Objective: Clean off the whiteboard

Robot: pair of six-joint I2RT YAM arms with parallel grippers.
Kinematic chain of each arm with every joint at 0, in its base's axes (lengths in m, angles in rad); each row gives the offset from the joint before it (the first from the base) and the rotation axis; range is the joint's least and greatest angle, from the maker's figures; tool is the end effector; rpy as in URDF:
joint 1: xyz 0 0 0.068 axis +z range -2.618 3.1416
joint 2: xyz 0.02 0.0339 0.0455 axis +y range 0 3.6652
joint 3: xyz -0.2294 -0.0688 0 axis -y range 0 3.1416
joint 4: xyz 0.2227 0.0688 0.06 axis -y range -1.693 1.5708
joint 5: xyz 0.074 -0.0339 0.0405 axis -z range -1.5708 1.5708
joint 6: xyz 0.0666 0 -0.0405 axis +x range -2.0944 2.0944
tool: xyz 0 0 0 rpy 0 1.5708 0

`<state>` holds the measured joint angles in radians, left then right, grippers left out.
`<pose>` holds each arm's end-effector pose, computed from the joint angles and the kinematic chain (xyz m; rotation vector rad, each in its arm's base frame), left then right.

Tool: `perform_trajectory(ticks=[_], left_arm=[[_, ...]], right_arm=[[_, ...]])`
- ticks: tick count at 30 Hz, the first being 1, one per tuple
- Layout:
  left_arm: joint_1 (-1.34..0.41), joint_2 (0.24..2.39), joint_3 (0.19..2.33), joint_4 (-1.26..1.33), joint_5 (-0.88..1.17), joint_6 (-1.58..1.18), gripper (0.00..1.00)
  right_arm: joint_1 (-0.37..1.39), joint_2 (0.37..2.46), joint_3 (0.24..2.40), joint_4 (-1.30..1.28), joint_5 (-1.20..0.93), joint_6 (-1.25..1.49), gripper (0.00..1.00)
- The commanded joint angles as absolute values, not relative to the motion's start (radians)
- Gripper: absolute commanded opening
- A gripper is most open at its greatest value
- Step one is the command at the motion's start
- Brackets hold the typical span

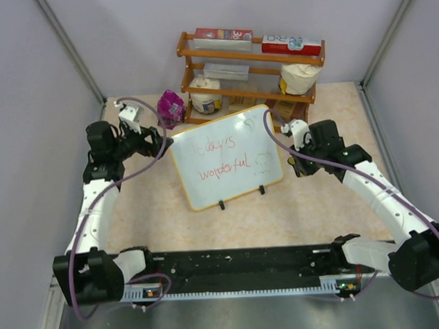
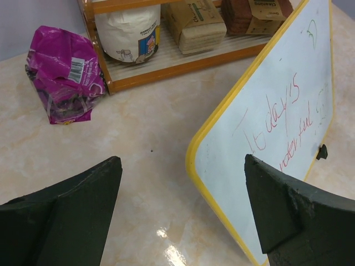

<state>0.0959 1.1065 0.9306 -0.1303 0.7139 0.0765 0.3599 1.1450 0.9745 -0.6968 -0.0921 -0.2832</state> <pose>0.2685 -0.0180 0.3012 0.4663 1.7743 -0.5459 0.2278 0.0923 0.2368 -0.8097 2.3002 0.1466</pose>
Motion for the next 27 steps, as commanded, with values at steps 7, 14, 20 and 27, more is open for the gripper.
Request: perform_trajectory(ticks=[7,14,20,27], left_arm=[[0.11,1.281,1.034,-0.043,0.9,0.081,0.88],[0.112,1.358,1.051,-0.035,1.061,0.092,0.8],[0.11,1.376,1.045,-0.035,1.109,0.097,0.69],[0.112,1.391,1.028,-0.031,1.138,0.095,0.53]], right_arm=[[0.373,1.115,1.042,-0.71,-0.158,-0.268,0.0],[0.373,1.123,1.101,-0.716,-0.164,-0.278,0.0],[0.373,1.138,1.115,-0.715,-0.172,-0.281,0.0],[0.371,1.147,1.115,-0.715,-0.176,-0.278,0.0]])
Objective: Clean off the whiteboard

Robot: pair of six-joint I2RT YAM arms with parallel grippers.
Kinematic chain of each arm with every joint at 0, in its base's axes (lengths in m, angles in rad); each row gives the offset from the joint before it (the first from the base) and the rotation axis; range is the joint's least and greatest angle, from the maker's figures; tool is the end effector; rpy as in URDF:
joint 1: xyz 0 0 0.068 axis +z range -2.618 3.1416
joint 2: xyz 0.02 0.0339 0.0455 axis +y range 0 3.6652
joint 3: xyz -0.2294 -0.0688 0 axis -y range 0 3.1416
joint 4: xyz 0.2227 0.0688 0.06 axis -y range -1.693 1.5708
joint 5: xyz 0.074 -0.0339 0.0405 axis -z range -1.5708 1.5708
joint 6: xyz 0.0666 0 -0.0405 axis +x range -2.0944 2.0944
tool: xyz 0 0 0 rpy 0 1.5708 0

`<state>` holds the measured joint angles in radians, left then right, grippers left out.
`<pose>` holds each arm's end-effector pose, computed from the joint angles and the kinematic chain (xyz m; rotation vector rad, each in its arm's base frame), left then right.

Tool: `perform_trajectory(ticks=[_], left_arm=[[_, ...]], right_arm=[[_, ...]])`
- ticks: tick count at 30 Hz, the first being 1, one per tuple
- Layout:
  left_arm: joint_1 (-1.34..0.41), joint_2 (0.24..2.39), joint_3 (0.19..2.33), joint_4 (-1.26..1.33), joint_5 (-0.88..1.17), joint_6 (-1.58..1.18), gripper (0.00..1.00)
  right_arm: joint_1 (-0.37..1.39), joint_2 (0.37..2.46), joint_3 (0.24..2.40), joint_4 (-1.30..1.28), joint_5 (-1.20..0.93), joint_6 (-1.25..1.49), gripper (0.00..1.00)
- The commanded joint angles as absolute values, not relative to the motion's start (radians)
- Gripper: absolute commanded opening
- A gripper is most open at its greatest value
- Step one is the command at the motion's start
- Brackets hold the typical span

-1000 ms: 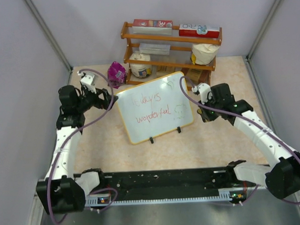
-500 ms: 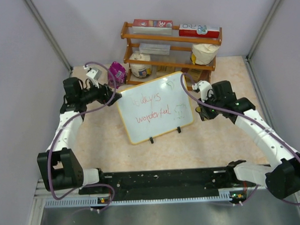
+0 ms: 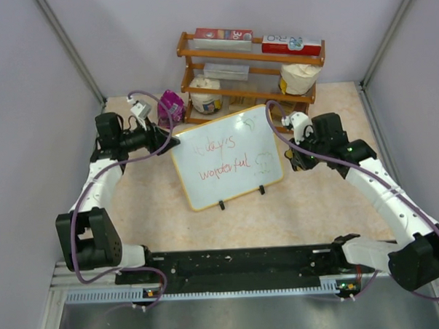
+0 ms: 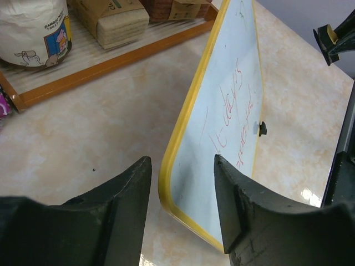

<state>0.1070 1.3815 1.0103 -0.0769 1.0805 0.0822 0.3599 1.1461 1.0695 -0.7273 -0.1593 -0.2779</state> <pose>0.3056 -0.0263 0.2683 0.6416 1.7672 -0.9458 0.2294 0.0976 0.2647 -0.8163 2.2287 0.2284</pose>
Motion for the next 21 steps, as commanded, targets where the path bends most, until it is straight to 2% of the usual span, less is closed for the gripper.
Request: perform_trajectory(ticks=[1,6,10,15,17,18,21], left_arm=[[0.112,1.394,1.022,-0.031,1.143,0.095,0.51],[0.112,1.394,0.994,-0.025,1.129,0.107,0.49],[0.11,1.39,0.97,-0.037,1.124,0.115,0.42],[0.109,1.374,0.936,0.023,1.128,0.055,0.16],[0.11,1.362,0.923,0.028,1.124,0.046,0.09],[0.107,1.358,0.917,0.034,1.111,0.037,0.0],[0.104,1.335,0.891,0.052,1.094,0.014,0.0]], right_arm=[[0.373,1.149,1.117,-0.713,-0.176,-0.276,0.0],[0.373,1.152,1.127,-0.715,-0.179,-0.273,0.0],[0.373,1.163,1.143,-0.715,-0.173,-0.278,0.0],[0.374,1.184,1.175,-0.713,-0.193,-0.278,0.0],[0.373,1.202,1.198,-0.713,-0.21,-0.272,0.0],[0.373,1.209,1.204,-0.709,-0.218,-0.268,0.0],[0.376,1.233,1.227,-0.692,-0.241,-0.255,0.0]])
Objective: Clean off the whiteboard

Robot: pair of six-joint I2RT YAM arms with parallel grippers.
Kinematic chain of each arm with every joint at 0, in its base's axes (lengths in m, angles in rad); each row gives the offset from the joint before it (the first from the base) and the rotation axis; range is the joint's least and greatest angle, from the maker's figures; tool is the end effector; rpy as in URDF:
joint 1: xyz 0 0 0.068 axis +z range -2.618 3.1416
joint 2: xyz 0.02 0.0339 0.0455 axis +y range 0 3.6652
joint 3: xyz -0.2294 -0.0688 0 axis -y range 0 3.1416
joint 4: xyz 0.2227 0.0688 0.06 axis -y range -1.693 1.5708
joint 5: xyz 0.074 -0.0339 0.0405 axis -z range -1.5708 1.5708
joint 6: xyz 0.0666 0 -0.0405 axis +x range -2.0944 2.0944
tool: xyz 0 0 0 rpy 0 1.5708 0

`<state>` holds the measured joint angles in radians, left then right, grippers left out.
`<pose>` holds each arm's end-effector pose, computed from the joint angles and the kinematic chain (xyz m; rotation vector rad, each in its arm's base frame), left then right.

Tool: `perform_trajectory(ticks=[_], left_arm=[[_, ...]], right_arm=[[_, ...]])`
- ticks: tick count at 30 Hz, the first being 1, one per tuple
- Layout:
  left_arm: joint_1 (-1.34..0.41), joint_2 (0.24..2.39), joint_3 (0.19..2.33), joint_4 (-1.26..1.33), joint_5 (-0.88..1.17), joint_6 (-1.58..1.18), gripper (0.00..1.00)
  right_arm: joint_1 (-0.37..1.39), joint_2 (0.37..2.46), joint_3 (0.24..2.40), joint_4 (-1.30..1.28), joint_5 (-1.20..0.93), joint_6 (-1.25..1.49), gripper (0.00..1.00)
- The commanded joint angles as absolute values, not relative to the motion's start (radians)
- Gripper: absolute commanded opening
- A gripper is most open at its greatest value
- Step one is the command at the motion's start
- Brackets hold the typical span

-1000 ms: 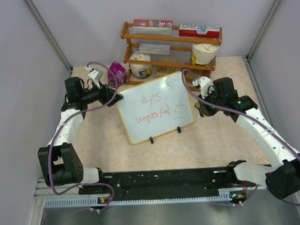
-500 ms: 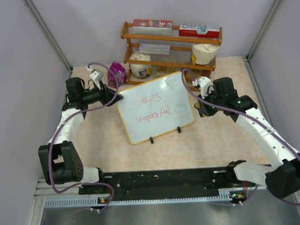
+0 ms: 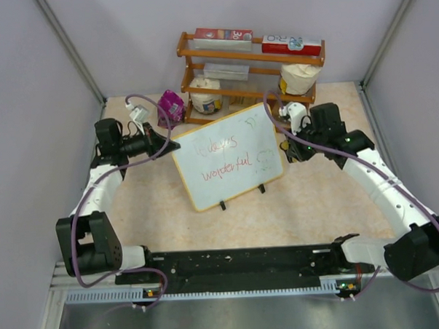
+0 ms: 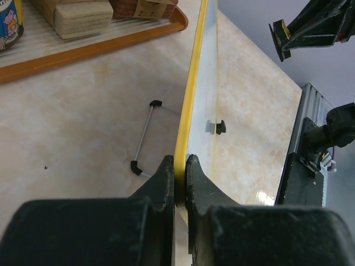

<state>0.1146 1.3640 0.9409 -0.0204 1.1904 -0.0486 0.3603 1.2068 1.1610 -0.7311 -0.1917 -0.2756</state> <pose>0.2949 -0.0283 0.2589 0.5950 1.7790 -1.1312 0.2416 0.1046 0.2799 -0.8223 2.1964 0.2667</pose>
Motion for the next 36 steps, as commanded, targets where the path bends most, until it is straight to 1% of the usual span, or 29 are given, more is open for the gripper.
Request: perform_trajectory(ticks=[1,8,13,21,25,30,36], left_arm=[[0.103,1.324,0.879,0.057,1.089,0.008,0.0],[0.081,1.285,0.831,0.042,1.051,0.003,0.0],[0.075,1.258,0.824,0.003,1.02,0.002,0.0],[0.066,1.269,0.871,-0.13,1.012,0.054,0.0],[0.066,1.284,0.903,-0.196,1.012,0.101,0.0],[0.066,1.293,0.919,-0.21,1.002,0.126,0.0],[0.066,1.296,0.931,-0.23,0.983,0.144,0.0]], right_arm=[[0.38,1.239,1.236,-0.674,-0.242,-0.255,0.0],[0.442,1.293,1.269,-0.566,-0.252,-0.223,0.0],[0.535,1.318,1.27,-0.447,-0.232,-0.195,0.0],[0.716,1.416,1.338,-0.276,-0.097,-0.179,0.0],[0.82,1.474,1.388,-0.238,-0.035,-0.212,0.0],[0.88,1.575,1.448,-0.226,0.027,-0.236,0.0],[0.952,1.644,1.485,-0.199,0.107,-0.255,0.0]])
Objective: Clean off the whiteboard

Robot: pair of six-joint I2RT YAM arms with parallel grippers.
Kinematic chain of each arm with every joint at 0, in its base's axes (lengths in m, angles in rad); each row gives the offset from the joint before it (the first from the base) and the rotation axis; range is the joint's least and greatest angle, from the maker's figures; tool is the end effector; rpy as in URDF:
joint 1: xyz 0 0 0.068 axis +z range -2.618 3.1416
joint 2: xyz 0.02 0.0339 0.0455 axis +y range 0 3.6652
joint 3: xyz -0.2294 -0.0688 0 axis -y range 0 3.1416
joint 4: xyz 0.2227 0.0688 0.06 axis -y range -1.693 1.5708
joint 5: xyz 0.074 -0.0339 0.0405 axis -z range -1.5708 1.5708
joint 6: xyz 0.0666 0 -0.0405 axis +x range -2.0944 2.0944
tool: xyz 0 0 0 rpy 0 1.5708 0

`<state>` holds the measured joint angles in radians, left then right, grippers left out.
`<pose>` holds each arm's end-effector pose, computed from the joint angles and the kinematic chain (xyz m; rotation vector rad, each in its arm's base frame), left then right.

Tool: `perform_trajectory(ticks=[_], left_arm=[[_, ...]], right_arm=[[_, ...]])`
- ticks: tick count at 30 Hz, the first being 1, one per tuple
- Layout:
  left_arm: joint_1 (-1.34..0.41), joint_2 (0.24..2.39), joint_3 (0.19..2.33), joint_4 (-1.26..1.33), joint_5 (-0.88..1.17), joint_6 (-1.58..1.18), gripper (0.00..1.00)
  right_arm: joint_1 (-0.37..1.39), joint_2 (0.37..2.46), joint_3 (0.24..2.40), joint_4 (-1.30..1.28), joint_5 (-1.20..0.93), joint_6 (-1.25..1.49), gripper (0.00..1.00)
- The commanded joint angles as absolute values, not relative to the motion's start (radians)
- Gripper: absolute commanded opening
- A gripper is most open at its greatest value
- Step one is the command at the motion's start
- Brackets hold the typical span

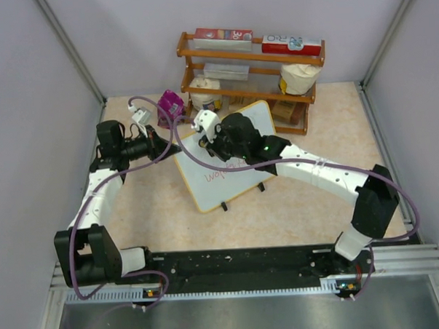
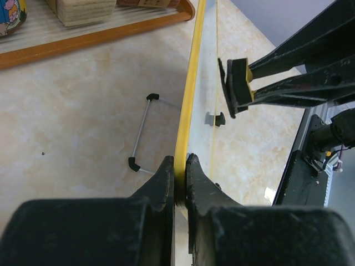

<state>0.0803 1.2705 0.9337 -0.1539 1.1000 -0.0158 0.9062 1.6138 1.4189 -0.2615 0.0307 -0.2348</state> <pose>0.2779 -0.0372 0.2666 0.5762 1.8356 -1.0717 0.2398 0.3027 0.2965 -1.0902 1.7353 0.3909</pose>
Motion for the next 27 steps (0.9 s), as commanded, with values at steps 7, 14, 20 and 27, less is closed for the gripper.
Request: perform_trajectory(ticks=[7,14,20,27], left_arm=[[0.066,1.293,0.937,-0.241,0.979,0.156,0.0],[0.066,1.295,0.936,-0.244,0.969,0.163,0.0],[0.066,1.284,0.928,-0.242,0.977,0.164,0.0],[0.066,1.27,0.927,-0.242,0.997,0.167,0.0]], right_arm=[[0.986,1.701,1.525,-0.19,0.147,-0.262,0.0],[1.022,1.743,1.565,-0.192,0.213,-0.276,0.0],[1.046,1.781,1.597,-0.195,0.232,-0.267,0.0],[1.052,1.816,1.609,-0.189,0.276,-0.262,0.0]])
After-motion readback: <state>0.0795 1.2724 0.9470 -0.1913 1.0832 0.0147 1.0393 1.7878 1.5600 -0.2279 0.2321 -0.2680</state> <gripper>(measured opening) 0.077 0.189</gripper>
